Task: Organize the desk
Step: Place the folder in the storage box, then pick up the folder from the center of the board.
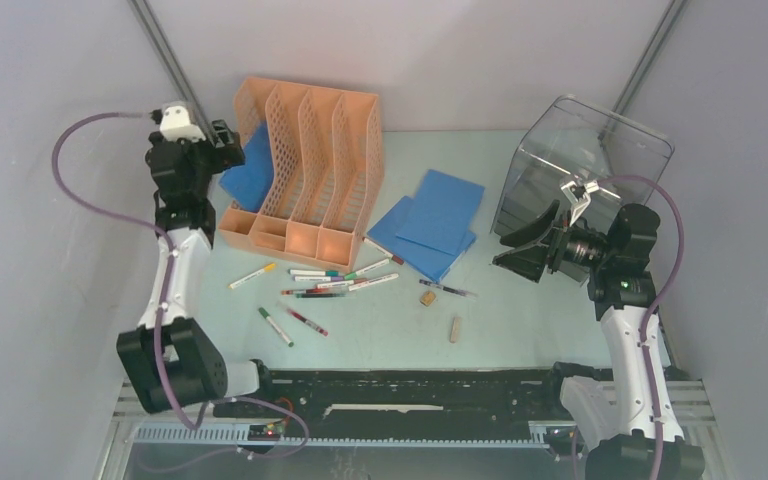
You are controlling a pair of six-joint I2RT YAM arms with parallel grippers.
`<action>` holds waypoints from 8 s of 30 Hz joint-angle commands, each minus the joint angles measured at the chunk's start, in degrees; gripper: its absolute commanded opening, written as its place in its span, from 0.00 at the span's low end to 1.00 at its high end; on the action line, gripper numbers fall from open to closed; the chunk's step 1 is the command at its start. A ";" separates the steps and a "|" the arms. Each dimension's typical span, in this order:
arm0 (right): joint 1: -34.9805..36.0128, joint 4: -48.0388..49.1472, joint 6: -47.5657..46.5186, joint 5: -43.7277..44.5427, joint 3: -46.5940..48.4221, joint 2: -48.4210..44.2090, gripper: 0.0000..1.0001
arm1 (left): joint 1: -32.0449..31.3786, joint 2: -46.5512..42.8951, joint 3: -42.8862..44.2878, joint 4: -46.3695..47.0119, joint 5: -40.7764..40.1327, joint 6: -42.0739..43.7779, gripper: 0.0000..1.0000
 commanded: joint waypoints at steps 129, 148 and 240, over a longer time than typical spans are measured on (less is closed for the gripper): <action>-1.60 -0.02 -2.01 -0.35 2.17 -1.23 0.97 | -65.80 34.39 -27.48 44.72 -30.68 -87.16 0.26; -1.03 0.14 -2.00 -0.35 2.21 -1.25 0.97 | -64.74 38.65 -28.46 51.67 -31.21 -93.58 0.25; -0.06 -0.65 -2.96 0.10 2.21 -1.25 0.97 | -60.46 -16.03 -26.05 -12.21 -0.22 -37.26 0.00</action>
